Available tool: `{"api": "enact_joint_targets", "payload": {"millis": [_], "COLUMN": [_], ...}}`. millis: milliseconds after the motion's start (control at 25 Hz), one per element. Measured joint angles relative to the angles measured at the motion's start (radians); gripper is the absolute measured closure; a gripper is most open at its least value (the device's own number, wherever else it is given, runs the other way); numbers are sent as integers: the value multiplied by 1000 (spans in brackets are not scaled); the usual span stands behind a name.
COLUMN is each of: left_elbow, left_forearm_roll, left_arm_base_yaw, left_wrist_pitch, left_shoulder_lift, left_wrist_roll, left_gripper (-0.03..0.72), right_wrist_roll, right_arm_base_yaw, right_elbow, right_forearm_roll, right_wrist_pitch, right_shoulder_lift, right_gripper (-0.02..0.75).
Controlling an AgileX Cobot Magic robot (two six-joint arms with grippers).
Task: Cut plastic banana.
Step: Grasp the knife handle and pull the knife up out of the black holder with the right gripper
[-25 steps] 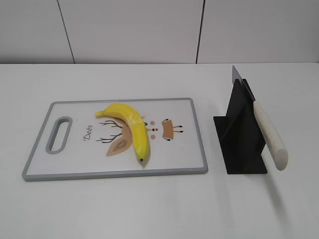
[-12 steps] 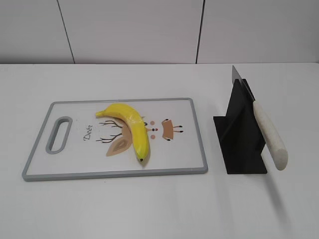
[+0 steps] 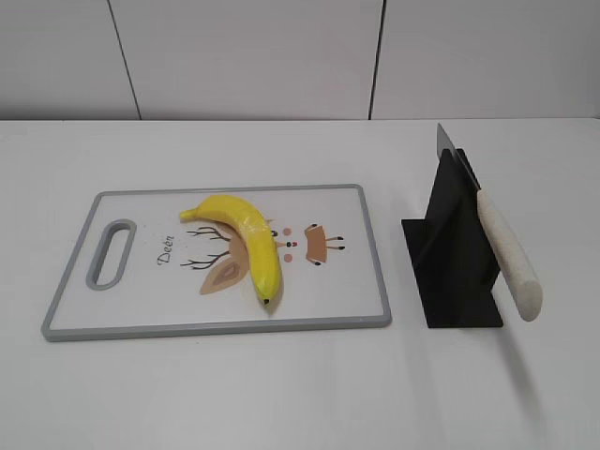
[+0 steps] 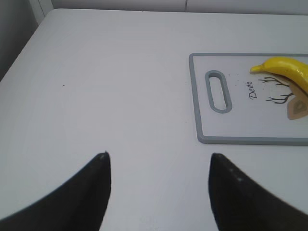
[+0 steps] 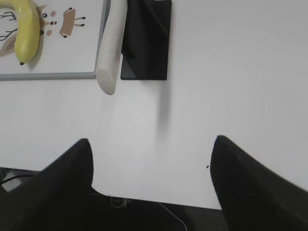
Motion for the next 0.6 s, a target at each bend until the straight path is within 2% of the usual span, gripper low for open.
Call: {"api": "enact_joint_targets", "payload": {"millis": [160, 280, 520, 600], "left_elbow": [0, 0, 0, 0], "left_forearm_roll": [0, 0, 0, 0], "left_arm_base_yaw": [0, 0, 0, 0], "left_wrist_pitch": [1, 1, 1, 1], "left_shoulder_lift": [0, 0, 0, 0], "left_wrist_roll": [0, 0, 0, 0], "left_gripper": [94, 95, 95, 95], "right_wrist_roll": [0, 5, 127, 168], "right_arm_base_yaw": [26, 101, 312, 354], "right_elbow": [-33, -63, -147, -182], "right_forearm_roll": [39, 39, -103, -131], "right_wrist_pitch": [4, -3, 11, 15], "right_shoulder_lift": [103, 163, 331, 389], "right_gripper": [156, 156, 156, 156]}}
